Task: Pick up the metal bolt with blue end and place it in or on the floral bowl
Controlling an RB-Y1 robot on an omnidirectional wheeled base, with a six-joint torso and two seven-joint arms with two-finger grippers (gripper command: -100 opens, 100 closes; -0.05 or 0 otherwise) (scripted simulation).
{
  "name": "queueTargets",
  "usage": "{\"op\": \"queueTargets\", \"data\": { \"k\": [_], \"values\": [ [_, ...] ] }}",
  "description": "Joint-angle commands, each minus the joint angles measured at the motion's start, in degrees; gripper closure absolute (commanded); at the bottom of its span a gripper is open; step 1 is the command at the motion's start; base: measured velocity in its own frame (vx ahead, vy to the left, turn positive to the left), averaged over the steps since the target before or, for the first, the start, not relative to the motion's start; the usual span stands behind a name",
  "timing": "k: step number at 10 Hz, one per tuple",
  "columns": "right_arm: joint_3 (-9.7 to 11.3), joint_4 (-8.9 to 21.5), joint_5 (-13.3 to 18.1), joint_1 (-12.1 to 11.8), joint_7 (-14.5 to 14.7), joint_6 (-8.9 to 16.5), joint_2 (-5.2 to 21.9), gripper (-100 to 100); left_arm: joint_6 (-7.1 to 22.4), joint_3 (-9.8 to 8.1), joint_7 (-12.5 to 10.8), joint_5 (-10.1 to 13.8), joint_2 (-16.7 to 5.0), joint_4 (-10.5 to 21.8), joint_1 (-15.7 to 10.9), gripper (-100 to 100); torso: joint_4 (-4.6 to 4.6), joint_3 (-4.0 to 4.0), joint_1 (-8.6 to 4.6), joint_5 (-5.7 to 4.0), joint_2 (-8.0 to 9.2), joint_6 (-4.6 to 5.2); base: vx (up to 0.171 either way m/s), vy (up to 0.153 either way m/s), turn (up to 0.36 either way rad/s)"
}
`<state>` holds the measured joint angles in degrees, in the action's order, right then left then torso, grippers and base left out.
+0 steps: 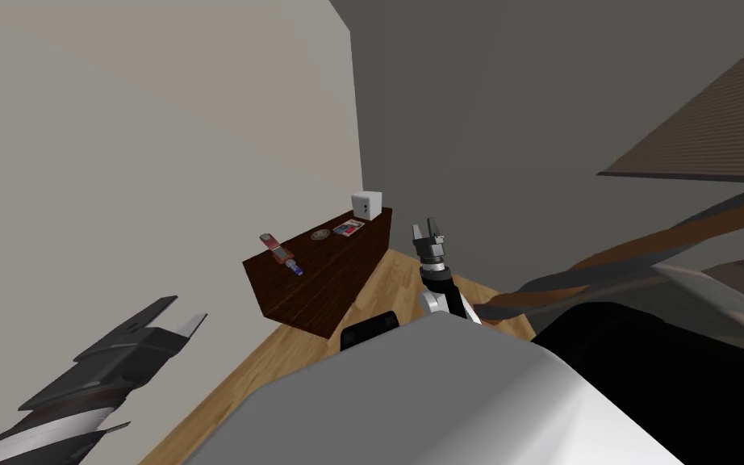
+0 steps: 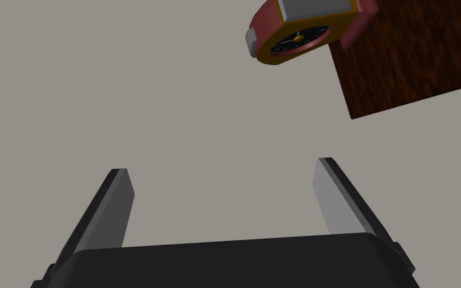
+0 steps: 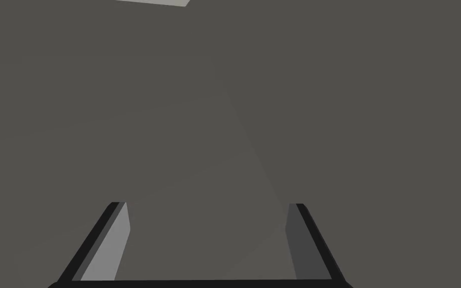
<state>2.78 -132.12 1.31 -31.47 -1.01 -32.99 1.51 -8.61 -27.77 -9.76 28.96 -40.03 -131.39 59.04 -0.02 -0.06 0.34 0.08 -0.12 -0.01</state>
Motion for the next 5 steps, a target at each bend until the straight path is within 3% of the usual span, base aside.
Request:
{"op": "queueTargets", "data": {
  "k": [1, 2, 3, 4, 5],
  "values": [
    [0.00, 0.00, 0.00, 0.00, 0.00, 0.00, 0.00, 0, 1.02, -1.13, -0.31, 1.44, -1.91, -0.25, 1.33, -100, 0.00, 0.00, 0.00, 0.00, 0.00, 0.00, -0.018, 0.045, -0.170],
    [0.00, 0.00, 0.00, -0.01, 0.00, 0.00, 0.00, 0, 2.34, -2.71, -0.64, 3.85, -4.13, 0.02, 3.77, -100, 0.00, -0.01, -0.03, 0.00, -0.03, -0.04, -0.019, 0.032, -0.414],
    [0.00, 0.00, 0.00, 0.00, 0.00, 0.00, 0.00, 0, 2.34, -2.71, -0.64, 3.96, -4.85, 0.02, 3.79, -100, -0.01, -0.03, -0.06, -0.01, -0.04, 0.03, -0.022, 0.042, -0.148],
    [-0.01, 0.00, 0.00, -0.02, 0.00, 0.00, 0.00, 0, 3.69, -4.22, -0.91, 6.47, -7.14, 0.32, 6.24, -100, 0.00, -0.02, -0.05, 0.00, -0.04, -0.07, -0.020, 0.049, -0.258],
    [0.00, 0.00, 0.00, 0.00, 0.00, 0.00, 0.00, 0, 3.69, -4.22, -0.91, 6.48, -7.78, 0.32, 6.26, -100, -0.01, -0.03, -0.02, 0.00, -0.05, 0.00, -0.017, 0.044, -0.165]
  ]
}}
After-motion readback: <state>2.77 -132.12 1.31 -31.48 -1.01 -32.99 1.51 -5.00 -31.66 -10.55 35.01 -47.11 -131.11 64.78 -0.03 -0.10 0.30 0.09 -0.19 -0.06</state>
